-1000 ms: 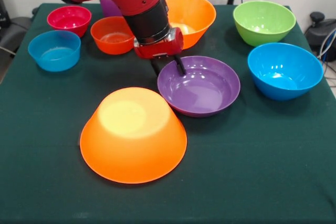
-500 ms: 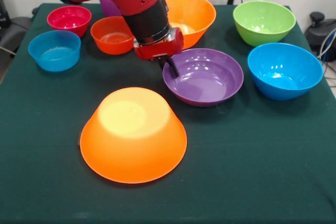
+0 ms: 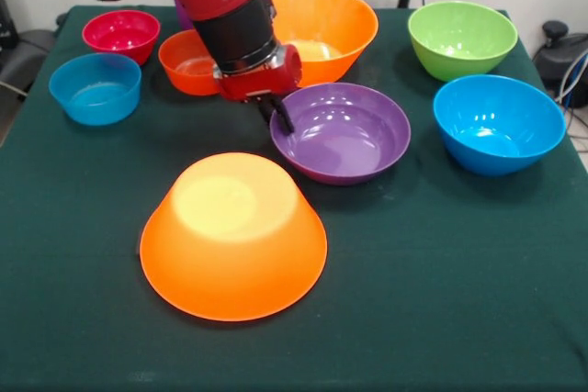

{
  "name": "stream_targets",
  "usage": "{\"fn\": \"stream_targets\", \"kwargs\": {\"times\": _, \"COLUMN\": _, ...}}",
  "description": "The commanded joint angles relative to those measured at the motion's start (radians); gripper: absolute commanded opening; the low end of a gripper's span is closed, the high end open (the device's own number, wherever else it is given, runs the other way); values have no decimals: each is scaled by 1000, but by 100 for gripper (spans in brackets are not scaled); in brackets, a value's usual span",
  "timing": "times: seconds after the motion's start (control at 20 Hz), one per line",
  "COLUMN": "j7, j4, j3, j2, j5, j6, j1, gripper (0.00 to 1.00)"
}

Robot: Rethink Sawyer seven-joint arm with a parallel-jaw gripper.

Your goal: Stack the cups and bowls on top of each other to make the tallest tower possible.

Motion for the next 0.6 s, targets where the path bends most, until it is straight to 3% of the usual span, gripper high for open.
{"fn": "stream_targets", "kwargs": {"times": 0.05, "j7": 31, "j4": 33, "j3": 87, "j2": -90, "j5": 53, "j6": 108, "j1": -16, "gripper": 0}}
{"fn": "stream_targets", "kwargs": {"times": 0.6, "j7": 56, "j4": 53, "j3": 136, "j2": -218, "j5": 159, "j6": 245, "j1": -9, "gripper": 0}}
